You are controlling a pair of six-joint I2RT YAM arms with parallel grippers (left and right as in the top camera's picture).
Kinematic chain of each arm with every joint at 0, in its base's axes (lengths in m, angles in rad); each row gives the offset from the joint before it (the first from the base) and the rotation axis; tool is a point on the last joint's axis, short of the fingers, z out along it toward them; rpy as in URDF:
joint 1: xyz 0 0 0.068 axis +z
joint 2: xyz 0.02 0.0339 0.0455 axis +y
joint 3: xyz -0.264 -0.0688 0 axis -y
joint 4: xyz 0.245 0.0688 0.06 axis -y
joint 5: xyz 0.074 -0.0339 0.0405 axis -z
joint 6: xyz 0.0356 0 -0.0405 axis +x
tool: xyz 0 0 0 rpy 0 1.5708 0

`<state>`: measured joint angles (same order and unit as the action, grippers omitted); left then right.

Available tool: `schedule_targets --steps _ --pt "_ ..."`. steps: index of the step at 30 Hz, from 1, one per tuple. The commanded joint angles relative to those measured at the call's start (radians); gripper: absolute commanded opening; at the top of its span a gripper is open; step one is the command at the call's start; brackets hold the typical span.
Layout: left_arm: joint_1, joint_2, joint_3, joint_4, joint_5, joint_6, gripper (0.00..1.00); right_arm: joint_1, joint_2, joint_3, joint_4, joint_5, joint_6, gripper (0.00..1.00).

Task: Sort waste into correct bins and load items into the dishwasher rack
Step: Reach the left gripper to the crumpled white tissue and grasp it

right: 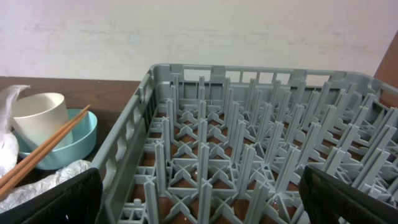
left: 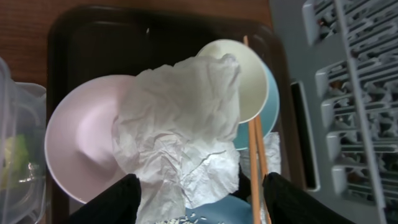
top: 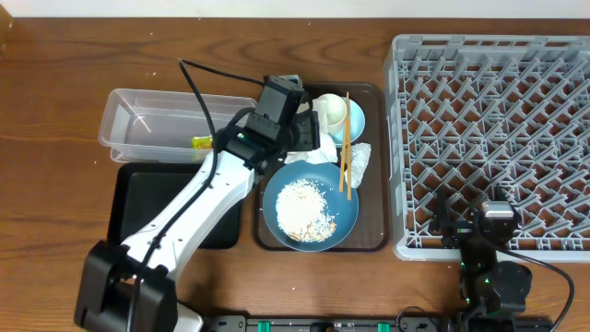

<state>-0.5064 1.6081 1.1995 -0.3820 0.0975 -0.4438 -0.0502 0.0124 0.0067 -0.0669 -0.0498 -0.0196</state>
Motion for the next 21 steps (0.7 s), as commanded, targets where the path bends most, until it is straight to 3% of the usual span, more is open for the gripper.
schedule_targets --steps 1,10,21 --pt "-0.009 0.066 0.01 0.011 -0.016 0.006 0.67 -0.003 -0.005 -0.001 -0.004 -0.004 -0.004 0.99" --pt "-0.01 0.195 0.01 0.026 -0.015 0.006 0.67 -0.003 -0.005 -0.001 -0.004 -0.004 -0.004 0.99" --pt "-0.01 0.202 -0.011 0.017 -0.016 0.006 0.67 -0.003 -0.005 -0.001 -0.004 -0.003 -0.004 0.99"
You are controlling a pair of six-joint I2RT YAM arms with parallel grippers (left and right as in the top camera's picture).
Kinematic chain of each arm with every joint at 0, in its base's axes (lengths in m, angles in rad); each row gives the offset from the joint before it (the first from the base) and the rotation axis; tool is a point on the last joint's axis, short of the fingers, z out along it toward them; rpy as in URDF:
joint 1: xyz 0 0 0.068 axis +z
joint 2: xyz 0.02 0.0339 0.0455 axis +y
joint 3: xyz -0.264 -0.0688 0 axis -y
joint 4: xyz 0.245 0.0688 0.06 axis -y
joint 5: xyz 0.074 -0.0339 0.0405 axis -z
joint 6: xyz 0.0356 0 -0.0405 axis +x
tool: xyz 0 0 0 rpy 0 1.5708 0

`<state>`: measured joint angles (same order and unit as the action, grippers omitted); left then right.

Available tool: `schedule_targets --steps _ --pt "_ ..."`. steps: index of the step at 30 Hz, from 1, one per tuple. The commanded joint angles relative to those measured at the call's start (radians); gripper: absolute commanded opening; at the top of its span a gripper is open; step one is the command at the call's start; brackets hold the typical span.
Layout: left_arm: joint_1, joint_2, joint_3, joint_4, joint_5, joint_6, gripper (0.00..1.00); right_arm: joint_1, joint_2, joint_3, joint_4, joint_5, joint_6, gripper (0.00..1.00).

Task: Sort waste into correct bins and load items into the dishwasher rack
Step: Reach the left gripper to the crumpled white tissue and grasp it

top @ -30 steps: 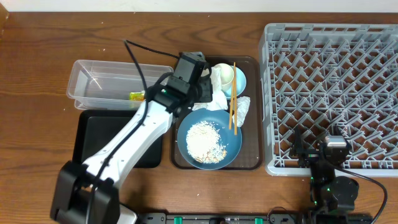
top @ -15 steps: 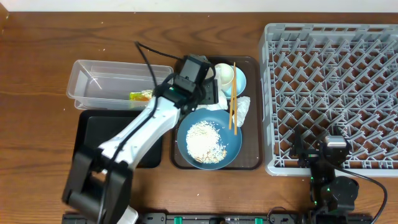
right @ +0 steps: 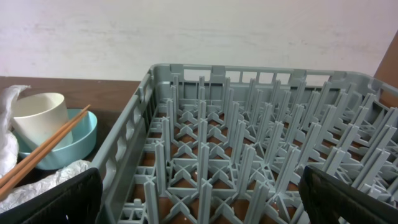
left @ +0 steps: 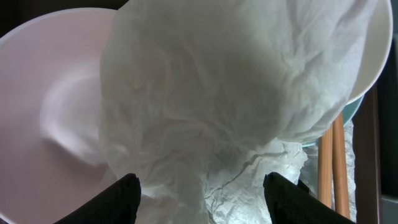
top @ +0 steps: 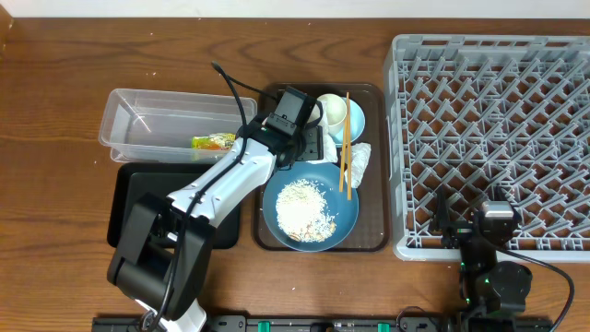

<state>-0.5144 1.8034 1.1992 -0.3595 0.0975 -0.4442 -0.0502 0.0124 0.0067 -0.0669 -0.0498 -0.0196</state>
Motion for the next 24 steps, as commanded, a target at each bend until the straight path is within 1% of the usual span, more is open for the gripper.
schedule_targets --steps 1,5,7,13,18,21,24 --pt "-0.002 0.007 -0.015 -0.006 -0.015 0.006 0.67 -0.003 -0.005 -0.001 -0.004 -0.004 -0.004 0.99" --pt "-0.002 0.007 -0.018 -0.009 -0.015 0.006 0.66 -0.003 -0.005 -0.001 -0.004 -0.004 -0.004 0.99" --pt "-0.002 0.007 -0.018 -0.014 -0.015 0.006 0.64 -0.003 -0.005 -0.001 -0.004 -0.003 -0.004 0.99" --pt "-0.002 0.007 -0.018 -0.054 -0.016 0.006 0.61 -0.003 -0.004 -0.001 -0.004 -0.003 -0.004 0.99" --pt "-0.002 0.007 -0.018 -0.054 -0.016 0.006 0.52 -0.003 -0.004 -0.001 -0.004 -0.004 -0.004 0.99" --pt "-0.002 0.007 -0.018 -0.054 -0.016 0.006 0.48 -0.003 -0.004 -0.001 -0.004 -0.004 -0.004 0.99" --pt "-0.002 0.007 -0.018 -0.056 -0.016 0.006 0.47 -0.003 -0.004 -0.001 -0.004 -0.004 -0.004 0.99"
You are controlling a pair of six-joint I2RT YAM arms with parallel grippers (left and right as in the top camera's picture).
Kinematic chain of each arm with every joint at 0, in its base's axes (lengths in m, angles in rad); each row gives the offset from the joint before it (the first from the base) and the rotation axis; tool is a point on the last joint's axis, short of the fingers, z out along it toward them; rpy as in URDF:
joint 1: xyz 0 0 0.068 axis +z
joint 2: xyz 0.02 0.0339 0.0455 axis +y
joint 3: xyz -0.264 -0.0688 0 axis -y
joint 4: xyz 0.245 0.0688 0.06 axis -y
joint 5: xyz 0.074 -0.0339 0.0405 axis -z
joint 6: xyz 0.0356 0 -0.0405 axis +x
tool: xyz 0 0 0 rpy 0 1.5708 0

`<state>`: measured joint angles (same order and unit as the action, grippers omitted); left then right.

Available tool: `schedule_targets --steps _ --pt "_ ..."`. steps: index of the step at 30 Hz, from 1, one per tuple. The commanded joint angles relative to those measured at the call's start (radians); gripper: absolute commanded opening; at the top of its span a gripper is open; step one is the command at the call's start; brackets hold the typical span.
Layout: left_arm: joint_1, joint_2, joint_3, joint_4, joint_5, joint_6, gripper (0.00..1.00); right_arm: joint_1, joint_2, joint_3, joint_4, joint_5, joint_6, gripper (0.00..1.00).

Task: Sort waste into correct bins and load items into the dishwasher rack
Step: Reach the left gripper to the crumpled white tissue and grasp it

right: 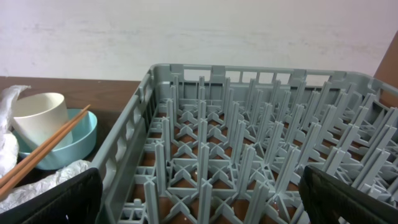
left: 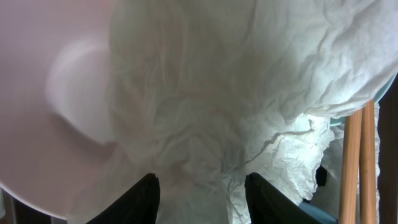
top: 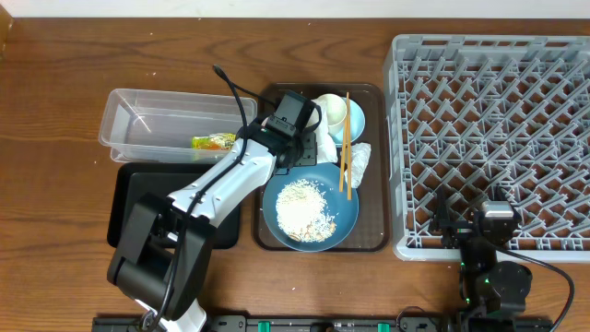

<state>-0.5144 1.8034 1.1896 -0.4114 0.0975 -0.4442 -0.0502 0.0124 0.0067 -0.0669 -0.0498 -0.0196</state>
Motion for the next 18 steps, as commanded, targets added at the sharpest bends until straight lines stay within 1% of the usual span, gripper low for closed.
schedule_targets --steps 1,9,13,16,18 --pt "-0.002 0.007 -0.008 -0.006 -0.016 0.006 0.48 -0.003 -0.004 -0.001 -0.004 -0.003 -0.004 0.99" --pt "-0.002 0.007 -0.008 -0.061 -0.016 0.006 0.45 -0.003 -0.004 -0.001 -0.004 -0.004 -0.004 0.99" --pt "-0.002 0.007 -0.008 -0.058 -0.016 0.006 0.33 -0.003 -0.004 -0.001 -0.004 -0.003 -0.004 0.99" --pt "-0.002 0.007 -0.008 -0.053 -0.016 0.006 0.26 -0.003 -0.004 -0.001 -0.004 -0.003 -0.004 0.99" --pt "-0.002 0.007 -0.008 -0.049 -0.016 0.006 0.19 -0.003 -0.004 -0.001 -0.004 -0.003 -0.004 0.99"
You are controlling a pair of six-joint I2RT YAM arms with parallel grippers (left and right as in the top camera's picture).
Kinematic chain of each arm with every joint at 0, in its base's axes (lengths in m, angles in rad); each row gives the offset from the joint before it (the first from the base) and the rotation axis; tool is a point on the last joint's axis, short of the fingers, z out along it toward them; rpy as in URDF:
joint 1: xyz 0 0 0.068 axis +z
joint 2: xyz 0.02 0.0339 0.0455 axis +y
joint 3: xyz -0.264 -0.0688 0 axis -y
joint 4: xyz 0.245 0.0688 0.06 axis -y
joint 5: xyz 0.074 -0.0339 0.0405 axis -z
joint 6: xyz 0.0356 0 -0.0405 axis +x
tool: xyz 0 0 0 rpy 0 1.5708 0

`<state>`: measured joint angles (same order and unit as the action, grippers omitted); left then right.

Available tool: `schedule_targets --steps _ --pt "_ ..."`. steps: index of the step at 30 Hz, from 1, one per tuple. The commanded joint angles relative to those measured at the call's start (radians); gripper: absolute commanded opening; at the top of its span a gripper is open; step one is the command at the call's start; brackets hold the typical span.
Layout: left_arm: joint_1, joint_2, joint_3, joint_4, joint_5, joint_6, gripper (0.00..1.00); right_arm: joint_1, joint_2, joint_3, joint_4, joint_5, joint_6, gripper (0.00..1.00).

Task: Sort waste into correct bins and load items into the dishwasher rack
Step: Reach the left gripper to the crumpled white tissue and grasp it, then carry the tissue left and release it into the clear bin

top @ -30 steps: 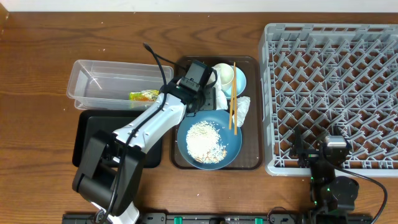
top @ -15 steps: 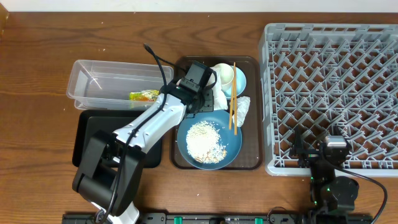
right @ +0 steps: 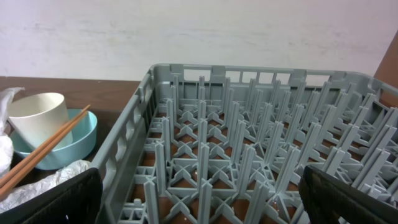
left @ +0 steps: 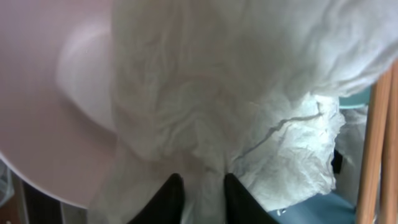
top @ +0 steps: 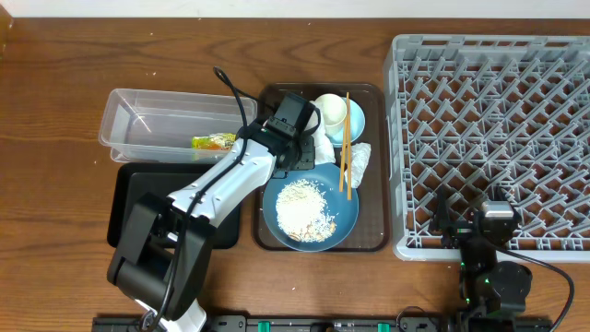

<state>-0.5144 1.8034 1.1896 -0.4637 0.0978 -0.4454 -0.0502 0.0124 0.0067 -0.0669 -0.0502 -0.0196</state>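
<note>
A crumpled white tissue (left: 211,93) lies over a pink plate (left: 43,118) on the brown tray (top: 373,242). My left gripper (left: 200,198) is down on the tissue and shut, with a fold of it pinched between the jaws. In the overhead view the left gripper (top: 297,136) sits at the tray's upper left. Wooden chopsticks (top: 344,143) rest across a cream cup (top: 332,109) in a light blue bowl (top: 357,122). A blue plate with rice (top: 309,210) fills the tray's front. My right gripper (right: 199,199) stands open at the near edge of the grey dishwasher rack (right: 249,137).
A clear bin (top: 147,124) holding a yellow-green wrapper (top: 215,141) stands left of the tray, with a black bin (top: 138,207) in front of it. A second tissue (top: 359,161) lies at the tray's right side. The rack (top: 493,138) takes up the table's right.
My left jaws have gone from half shut around the tissue to pinched together on a fold of it. The right arm has not moved.
My left gripper first hung open above the tissue draped over the pink plate and cup. Then it was low over the tissue, jaws still wide. Then the jaws stood narrower around it, and now they are shut on it.
</note>
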Motion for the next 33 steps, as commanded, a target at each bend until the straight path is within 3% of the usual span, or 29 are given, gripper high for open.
schedule_targets --steps 1,3,14,19,24,33 --pt "-0.002 0.007 -0.008 0.006 -0.016 0.007 0.13 -0.003 -0.004 -0.001 -0.004 -0.003 -0.004 0.99" --pt "-0.002 0.002 -0.003 0.008 -0.016 0.007 0.06 -0.003 -0.004 -0.001 -0.004 -0.003 -0.004 0.99" --pt "0.073 -0.236 0.066 0.013 -0.111 0.008 0.06 -0.003 -0.004 -0.001 -0.004 -0.003 -0.004 0.99" --pt "0.152 -0.323 0.066 -0.054 -0.204 0.008 0.06 -0.003 -0.004 -0.001 -0.004 -0.003 -0.004 0.99" --pt "0.24 -0.314 0.06 -0.132 -0.268 0.008 0.07 -0.003 -0.004 -0.001 -0.004 -0.003 -0.004 0.99" --pt "0.327 -0.195 0.034 -0.137 -0.267 0.007 0.06 -0.003 -0.004 -0.001 -0.004 -0.003 -0.004 0.99"
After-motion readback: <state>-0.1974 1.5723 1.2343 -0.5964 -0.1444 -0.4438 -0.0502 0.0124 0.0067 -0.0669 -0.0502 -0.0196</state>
